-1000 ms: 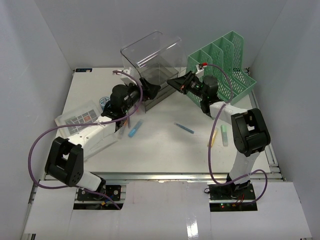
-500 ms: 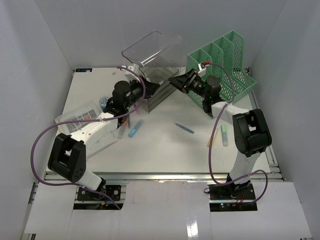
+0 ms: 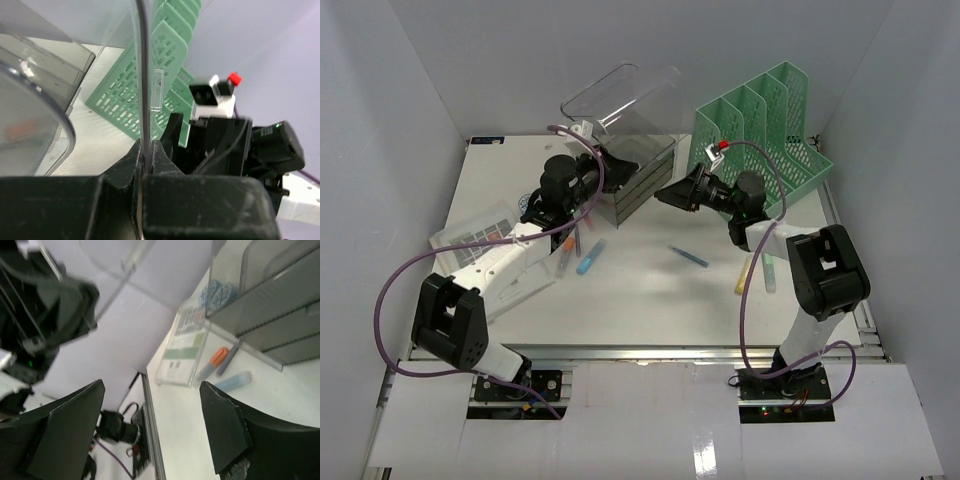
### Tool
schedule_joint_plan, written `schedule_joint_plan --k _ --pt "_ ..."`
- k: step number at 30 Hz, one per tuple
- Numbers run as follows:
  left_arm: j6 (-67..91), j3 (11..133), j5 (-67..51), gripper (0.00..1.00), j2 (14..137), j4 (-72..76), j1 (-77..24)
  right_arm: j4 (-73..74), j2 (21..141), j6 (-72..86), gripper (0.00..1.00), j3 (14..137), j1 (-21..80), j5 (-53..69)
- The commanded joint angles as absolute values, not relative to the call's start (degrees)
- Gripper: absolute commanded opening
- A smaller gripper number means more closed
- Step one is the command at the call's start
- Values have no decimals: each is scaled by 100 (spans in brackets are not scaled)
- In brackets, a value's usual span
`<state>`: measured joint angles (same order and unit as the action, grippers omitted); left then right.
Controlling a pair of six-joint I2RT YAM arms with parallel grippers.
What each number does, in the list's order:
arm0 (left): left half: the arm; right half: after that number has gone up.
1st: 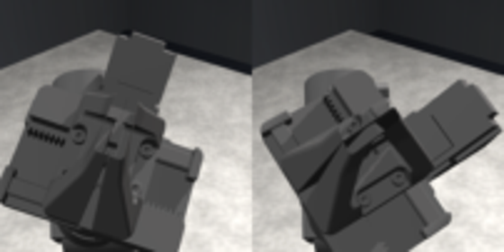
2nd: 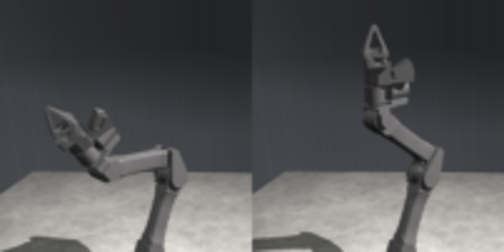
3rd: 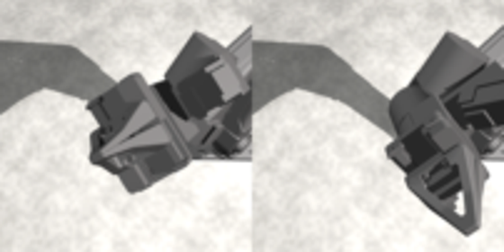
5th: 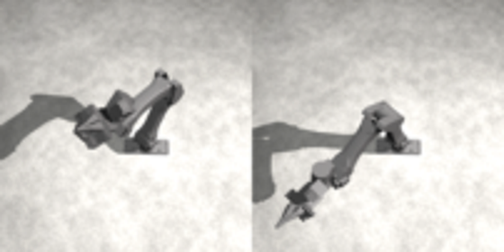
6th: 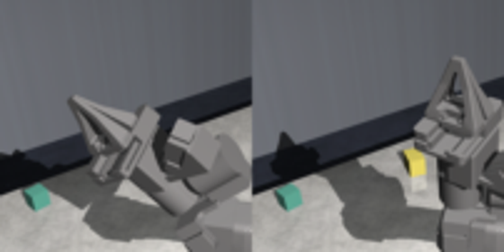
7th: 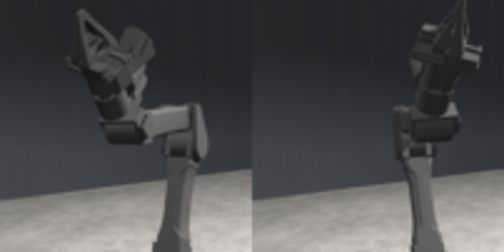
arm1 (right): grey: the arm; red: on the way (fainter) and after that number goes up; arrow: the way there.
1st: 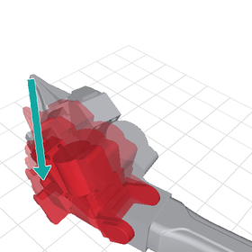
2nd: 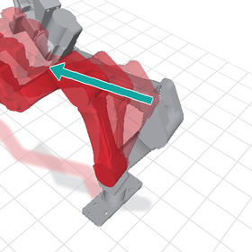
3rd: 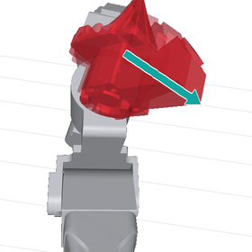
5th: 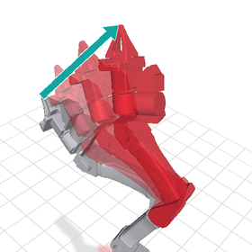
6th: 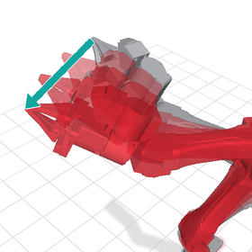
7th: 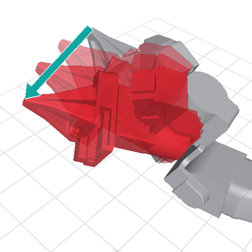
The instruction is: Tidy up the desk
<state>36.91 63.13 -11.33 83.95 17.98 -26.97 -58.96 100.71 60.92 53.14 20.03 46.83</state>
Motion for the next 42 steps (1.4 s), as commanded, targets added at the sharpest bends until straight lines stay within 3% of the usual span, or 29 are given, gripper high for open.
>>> schedule_joint_plan --k 1,12,20,28,36,42 --pt "4283 6721 -1156 0 7970 1532 -2380 -4802 9176 3902 84 5205 2021 5440" --pt "5724 6792 -2661 0 8110 1670 -1628 468 8190 -2610 85 5832 2132 5043" --pt "6069 7181 -3326 0 8267 1516 -1418 1333 7866 -5651 86 5347 3366 3950" --pt "6401 7376 -3596 0 8388 1475 -1354 970 8676 -6156 87 6301 5046 2457" --pt "6571 7527 -3714 0 8462 1406 -1311 -1573 10200 -4579 96 7163 6002 1017" --pt "6750 7533 -3780 0 8481 1547 -1275 -2286 11261 -3779 98 8011 6240 27"
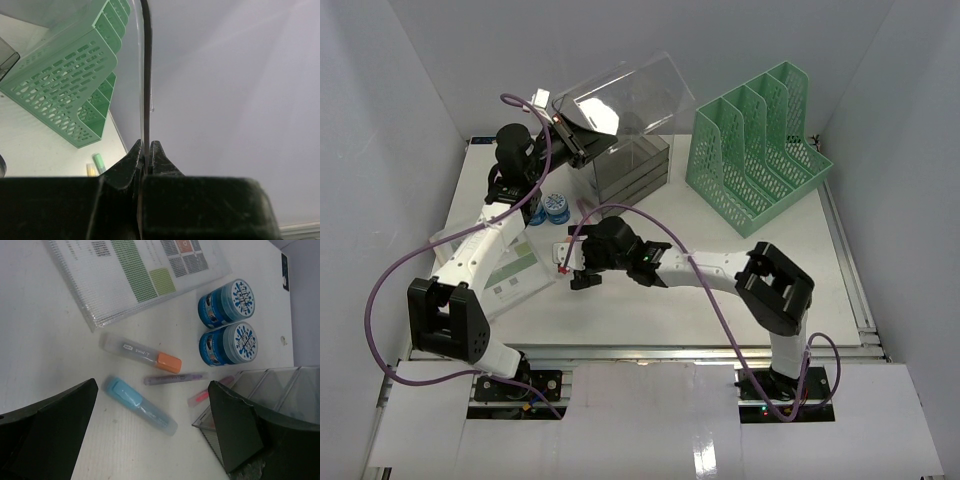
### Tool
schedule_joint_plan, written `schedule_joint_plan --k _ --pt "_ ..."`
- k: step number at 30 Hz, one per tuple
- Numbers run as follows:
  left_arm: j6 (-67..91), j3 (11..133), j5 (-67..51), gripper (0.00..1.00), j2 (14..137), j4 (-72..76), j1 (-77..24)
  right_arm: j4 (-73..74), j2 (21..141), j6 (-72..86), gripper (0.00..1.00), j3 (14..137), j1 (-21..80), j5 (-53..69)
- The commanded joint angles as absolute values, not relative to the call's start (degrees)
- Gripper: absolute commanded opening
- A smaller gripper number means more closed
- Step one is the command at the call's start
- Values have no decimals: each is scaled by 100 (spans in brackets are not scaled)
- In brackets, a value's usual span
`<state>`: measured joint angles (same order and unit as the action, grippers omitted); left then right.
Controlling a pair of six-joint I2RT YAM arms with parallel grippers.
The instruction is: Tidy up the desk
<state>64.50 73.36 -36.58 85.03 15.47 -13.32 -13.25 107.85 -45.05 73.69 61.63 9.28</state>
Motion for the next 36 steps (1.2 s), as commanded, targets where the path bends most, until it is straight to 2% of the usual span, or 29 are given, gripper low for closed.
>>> schedule_joint_plan --k 1,9,15,26,36 --pt "6757 7540 -3787 0 8481 1561 -1282 -2322 11492 -3605 97 8277 6240 -133" --pt "6771 7607 -3833 0 8514 1545 -1244 -2145 13049 -2466 94 10351 6078 -989" --pt "6731 7682 -3928 0 8577 1556 -1239 -1937 13835 -1877 93 11404 5859 -1220" --pt "6643 7699 -4063 0 8610 1627 -1230 -1651 14651 -1251 93 12350 5631 -1149" --pt "6644 7568 -4160 0 8605 1775 -1230 -1864 15154 -1032 100 12772 5461 -1020"
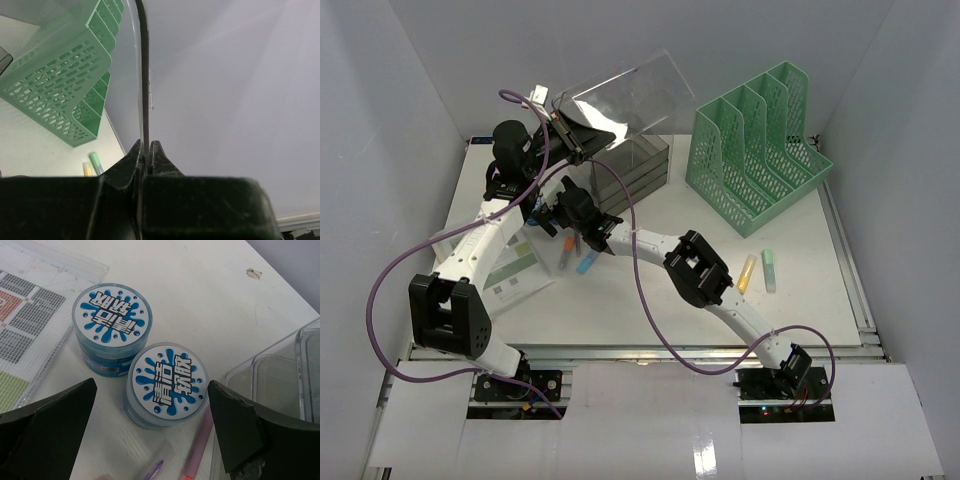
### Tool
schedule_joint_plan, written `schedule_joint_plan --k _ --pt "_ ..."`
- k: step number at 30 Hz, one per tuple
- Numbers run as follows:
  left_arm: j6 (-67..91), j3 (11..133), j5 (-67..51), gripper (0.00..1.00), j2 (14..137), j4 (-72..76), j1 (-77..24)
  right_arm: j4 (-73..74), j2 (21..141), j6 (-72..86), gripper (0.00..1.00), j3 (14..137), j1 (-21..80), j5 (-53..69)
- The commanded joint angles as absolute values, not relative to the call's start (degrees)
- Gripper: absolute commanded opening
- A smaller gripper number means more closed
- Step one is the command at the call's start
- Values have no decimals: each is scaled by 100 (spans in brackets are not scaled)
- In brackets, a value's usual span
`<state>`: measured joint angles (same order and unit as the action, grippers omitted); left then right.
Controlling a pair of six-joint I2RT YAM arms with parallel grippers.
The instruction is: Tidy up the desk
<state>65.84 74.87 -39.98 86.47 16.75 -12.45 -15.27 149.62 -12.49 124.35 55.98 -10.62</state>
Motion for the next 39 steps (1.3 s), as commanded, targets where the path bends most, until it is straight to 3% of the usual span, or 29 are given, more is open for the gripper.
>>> schedule_joint_plan --k 1,15,25,39 --pt "6645 7554 -4168 0 8607 1780 -1230 -1902 15185 -1023 99 12798 5453 -1040" --pt "6667 7613 -4250 0 8715 1916 -1230 -2022 15364 -1013 87 12893 5375 -1685" --pt "6687 7611 -4261 0 8710 1925 -1230 -2753 14743 -1492 91 11760 5515 -2120" --pt "6680 7689 -4245 0 8647 1818 -1230 -2663 14939 -1026 85 12234 5461 -1464"
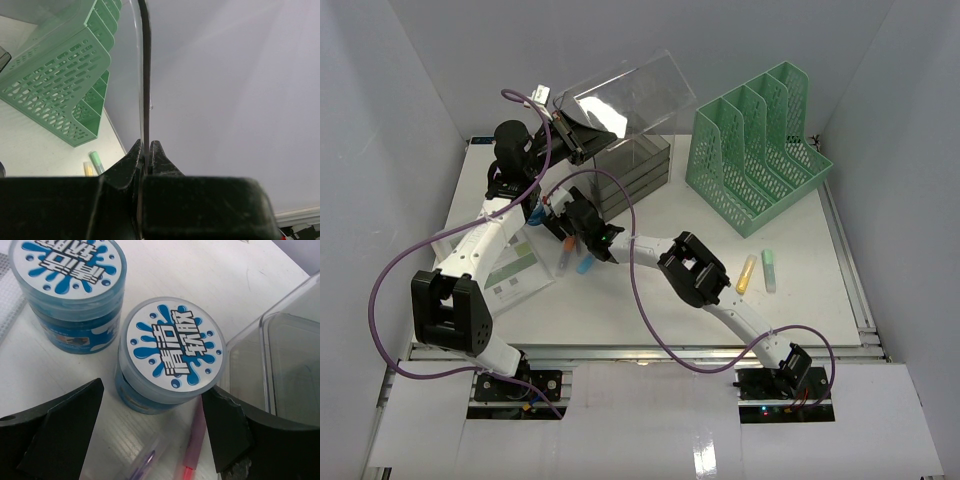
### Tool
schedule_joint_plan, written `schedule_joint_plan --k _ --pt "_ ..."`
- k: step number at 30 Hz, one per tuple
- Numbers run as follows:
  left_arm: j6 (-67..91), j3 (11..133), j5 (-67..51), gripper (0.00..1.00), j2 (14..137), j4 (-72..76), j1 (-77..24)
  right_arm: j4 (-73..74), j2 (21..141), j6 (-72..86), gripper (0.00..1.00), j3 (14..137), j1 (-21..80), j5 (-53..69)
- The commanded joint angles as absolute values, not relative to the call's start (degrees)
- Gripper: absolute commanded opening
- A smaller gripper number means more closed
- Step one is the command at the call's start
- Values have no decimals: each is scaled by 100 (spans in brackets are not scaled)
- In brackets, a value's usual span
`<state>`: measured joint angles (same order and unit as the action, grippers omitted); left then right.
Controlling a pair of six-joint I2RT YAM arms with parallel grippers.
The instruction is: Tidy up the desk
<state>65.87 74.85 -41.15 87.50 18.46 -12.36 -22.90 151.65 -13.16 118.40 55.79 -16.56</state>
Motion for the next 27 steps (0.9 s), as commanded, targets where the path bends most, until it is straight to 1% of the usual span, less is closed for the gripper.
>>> schedule_joint_plan --k 1,6,11,15,19,27 --pt "6680 7695 -4245 0 8648 1815 -1230 -2668 14951 -1001 83 12257 5449 -1386" --pt "6680 7713 -4263 0 8657 1805 -1230 -2771 14947 -923 73 12240 5373 -1166" --pt "6680 7661 -4263 0 8675 1843 -1230 -2801 14886 -902 54 12191 5317 -971" --pt "6680 7655 -4271 0 8667 1829 -1230 -2831 14724 -906 44 12008 5309 -795" --pt "6671 7646 -4263 0 8648 1793 -1230 -2821 14401 -835 40 11625 5309 -587" --pt "6662 7564 -4251 0 8550 1749 -1230 -2629 13404 -662 37 10513 5309 -162"
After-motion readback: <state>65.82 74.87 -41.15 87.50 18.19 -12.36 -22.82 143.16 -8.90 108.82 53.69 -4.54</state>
